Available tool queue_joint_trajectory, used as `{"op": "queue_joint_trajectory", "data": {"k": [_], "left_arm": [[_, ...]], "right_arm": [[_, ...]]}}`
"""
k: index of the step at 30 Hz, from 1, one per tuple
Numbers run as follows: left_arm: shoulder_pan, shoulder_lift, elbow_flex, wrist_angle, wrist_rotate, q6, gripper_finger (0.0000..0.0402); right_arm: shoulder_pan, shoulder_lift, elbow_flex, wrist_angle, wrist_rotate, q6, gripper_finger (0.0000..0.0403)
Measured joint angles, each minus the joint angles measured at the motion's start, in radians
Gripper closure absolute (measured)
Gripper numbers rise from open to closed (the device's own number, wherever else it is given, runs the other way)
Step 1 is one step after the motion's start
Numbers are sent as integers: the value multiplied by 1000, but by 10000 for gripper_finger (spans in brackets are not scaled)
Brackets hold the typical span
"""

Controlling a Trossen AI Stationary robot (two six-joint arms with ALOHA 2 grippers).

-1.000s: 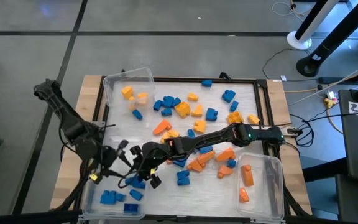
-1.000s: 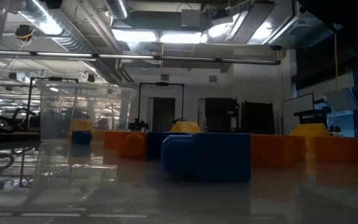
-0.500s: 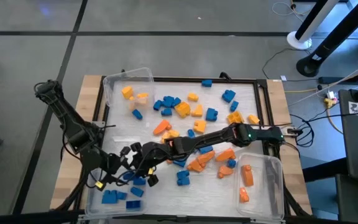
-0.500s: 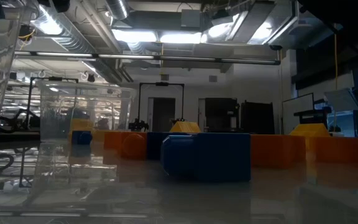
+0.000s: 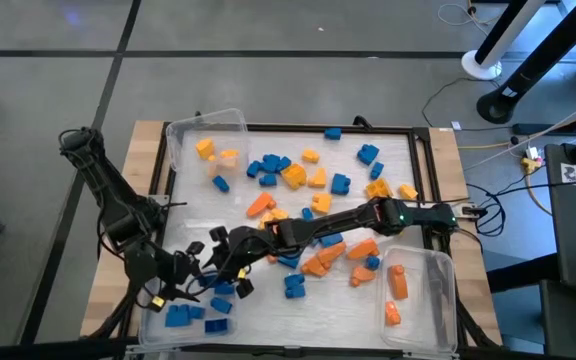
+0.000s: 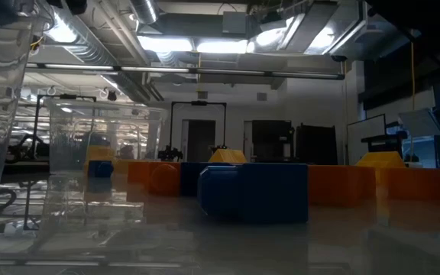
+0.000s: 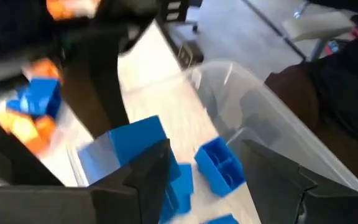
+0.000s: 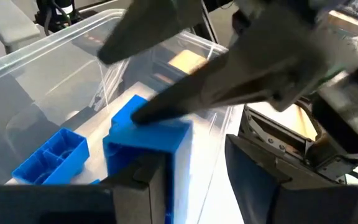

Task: Sort blocks
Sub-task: Put the blue game piece into the bottom left transparent bin

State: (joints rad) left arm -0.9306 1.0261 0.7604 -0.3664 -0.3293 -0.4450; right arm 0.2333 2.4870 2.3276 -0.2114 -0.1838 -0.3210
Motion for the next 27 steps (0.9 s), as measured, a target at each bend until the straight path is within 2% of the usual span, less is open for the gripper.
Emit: {"op": "queue_joint_trajectory", "data": {"k": [6,13,22,27], "left_arm": [[-20,23,0,-72,0,-129,215],[-80,23,0,-74,32,-199,215],[-129,13,5,50,35,-69,215],[-155,-5,5,59,34,-61,215]], "right_arm": [[-1,1,-2,21,-10,1,253],[1,1,0,34,-22,3,253],[2,-1,24,34,-37,2,253],[2,-1,29,5,-57,2,253]]}}
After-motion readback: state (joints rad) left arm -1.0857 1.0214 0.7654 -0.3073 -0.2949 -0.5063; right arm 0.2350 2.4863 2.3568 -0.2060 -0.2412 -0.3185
